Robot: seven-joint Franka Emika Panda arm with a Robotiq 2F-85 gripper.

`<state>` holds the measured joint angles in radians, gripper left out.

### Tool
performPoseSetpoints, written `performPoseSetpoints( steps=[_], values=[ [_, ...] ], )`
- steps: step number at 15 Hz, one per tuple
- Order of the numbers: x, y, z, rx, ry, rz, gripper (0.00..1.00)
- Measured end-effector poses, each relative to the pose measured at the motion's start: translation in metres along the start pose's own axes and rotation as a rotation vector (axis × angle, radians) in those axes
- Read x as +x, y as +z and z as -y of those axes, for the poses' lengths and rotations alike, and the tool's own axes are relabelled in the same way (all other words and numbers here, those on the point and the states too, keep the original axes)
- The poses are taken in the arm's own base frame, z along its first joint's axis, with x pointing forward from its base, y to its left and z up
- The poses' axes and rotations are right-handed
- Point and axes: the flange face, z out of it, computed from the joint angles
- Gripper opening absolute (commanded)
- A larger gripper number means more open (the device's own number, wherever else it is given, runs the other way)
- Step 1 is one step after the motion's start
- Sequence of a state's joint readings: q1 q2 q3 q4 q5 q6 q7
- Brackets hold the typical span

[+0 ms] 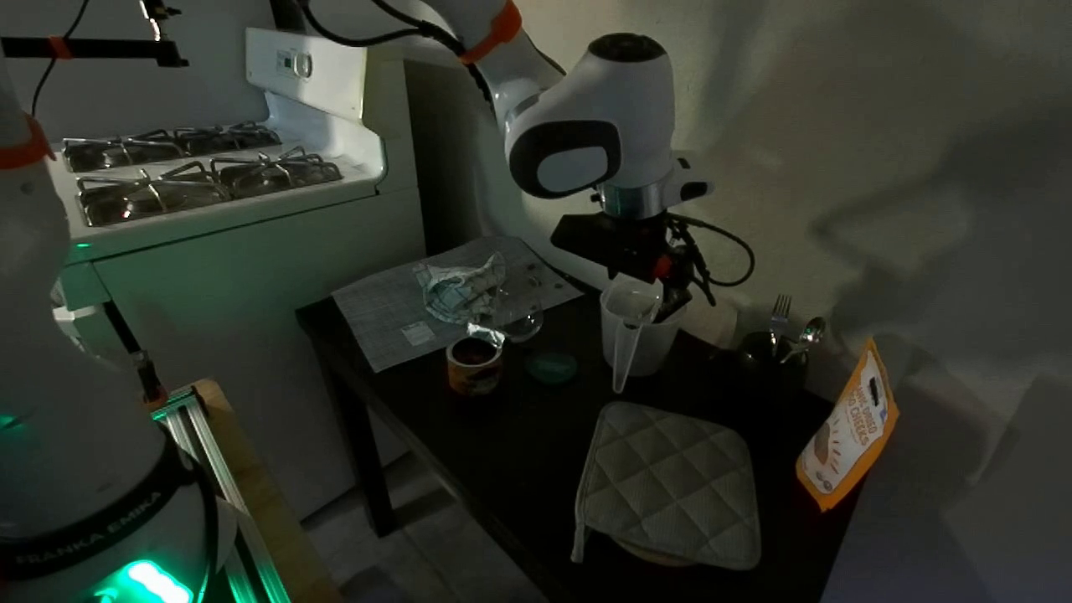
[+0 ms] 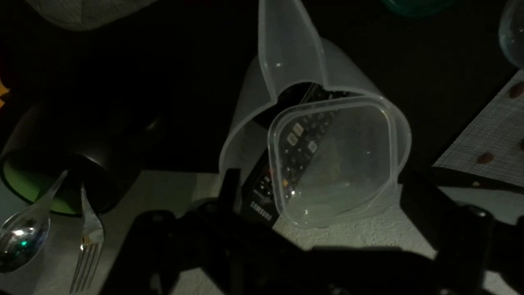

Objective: Remove the clear bowl from the clear jug and place it on the table then put the silver fork and spoon in the jug.

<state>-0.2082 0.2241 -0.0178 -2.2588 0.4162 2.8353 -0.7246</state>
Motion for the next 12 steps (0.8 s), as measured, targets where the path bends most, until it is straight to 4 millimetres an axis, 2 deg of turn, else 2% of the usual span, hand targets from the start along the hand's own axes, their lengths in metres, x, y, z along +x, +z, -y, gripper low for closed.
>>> performPoseSetpoints(
  steps=[5,6,7,8,10,11,12],
  values=[
    [0.011,0.022,-0.013,0.008,-0.078,-0.003,0.84],
    [0.012,0.027,-0.014,0.011,-0.087,0.000,0.83],
    [0.014,0.031,-0.013,0.014,-0.095,0.001,0.75],
    [0.015,0.036,-0.012,0.017,-0.101,0.004,0.78],
    [0.015,0.043,-0.010,0.023,-0.106,0.011,0.72],
    [0.014,0.045,-0.010,0.024,-0.106,0.014,0.72],
    [0.013,0.046,-0.011,0.024,-0.105,0.017,0.66]
  ],
)
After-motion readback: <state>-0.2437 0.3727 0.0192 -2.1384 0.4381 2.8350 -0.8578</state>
